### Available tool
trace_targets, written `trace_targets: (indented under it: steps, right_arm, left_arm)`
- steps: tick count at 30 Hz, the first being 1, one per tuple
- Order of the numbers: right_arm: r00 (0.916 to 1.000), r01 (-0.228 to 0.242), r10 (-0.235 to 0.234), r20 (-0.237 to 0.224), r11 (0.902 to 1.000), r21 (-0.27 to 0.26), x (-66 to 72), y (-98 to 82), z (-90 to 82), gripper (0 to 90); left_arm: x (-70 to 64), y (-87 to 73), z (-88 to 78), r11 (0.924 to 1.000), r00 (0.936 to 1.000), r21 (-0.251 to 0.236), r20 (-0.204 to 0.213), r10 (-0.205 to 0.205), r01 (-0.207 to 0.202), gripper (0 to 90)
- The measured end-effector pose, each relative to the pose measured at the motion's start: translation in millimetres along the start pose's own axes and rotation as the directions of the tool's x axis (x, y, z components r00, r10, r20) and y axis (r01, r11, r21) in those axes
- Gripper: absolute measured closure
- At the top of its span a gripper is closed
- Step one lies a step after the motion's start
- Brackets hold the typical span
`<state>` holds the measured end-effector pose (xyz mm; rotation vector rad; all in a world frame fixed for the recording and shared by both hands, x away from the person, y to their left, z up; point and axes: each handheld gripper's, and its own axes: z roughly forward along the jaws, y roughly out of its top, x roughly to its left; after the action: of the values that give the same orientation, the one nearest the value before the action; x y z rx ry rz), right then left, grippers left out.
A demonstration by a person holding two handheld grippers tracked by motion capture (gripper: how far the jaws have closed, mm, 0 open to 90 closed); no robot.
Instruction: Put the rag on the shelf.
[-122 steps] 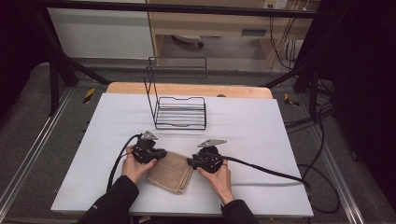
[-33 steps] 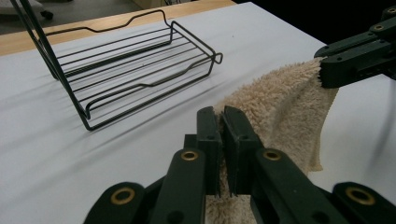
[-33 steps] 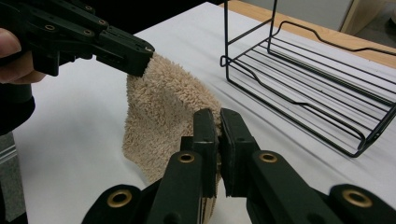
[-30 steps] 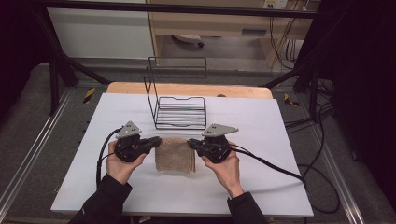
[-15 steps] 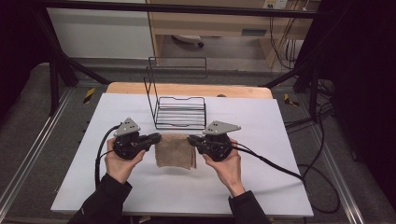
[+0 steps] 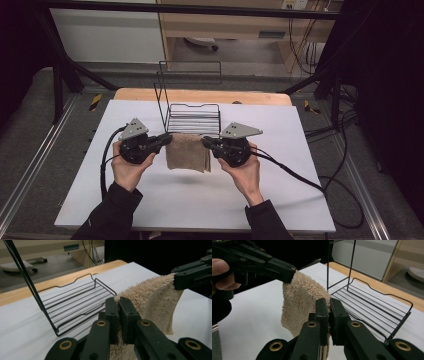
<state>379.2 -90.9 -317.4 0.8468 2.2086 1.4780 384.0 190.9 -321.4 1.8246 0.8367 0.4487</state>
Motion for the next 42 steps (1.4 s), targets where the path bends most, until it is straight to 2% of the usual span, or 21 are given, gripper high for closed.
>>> trace_targets:
  steps: [13, 20, 28, 42]
  right_arm:
    - [0.9994, 0.014, -0.012, 0.032, 0.9979, -0.063, -6.8, 16.5, -11.0, 85.9]
    - [0.9988, 0.028, -0.024, 0.042, 0.9957, -0.088, -10.4, 24.7, -12.8, 85.9]
    - [0.9975, 0.051, -0.044, 0.055, 0.9912, -0.122, -10.5, 37.9, -15.3, 86.0]
    - [0.9955, 0.063, -0.050, 0.080, 0.9845, -0.164, -14.7, 55.4, -18.3, 86.0]
  left_arm:
    - [0.3, 21.6, 1.6, 0.9983, 1.0000, -0.059, 0.002, -0.001, 0.001, 85.4]
    - [1.4, 32.6, 1.1, 0.9959, 0.9999, -0.089, -0.009, 0.011, -0.011, 85.5]
    - [2.9, 45.4, -3.4, 0.9915, 0.9994, -0.128, -0.028, 0.021, -0.024, 85.6]
    - [6.7, 64.2, -6.0, 0.9812, 0.9995, -0.193, -0.030, 0.006, -0.011, 85.8]
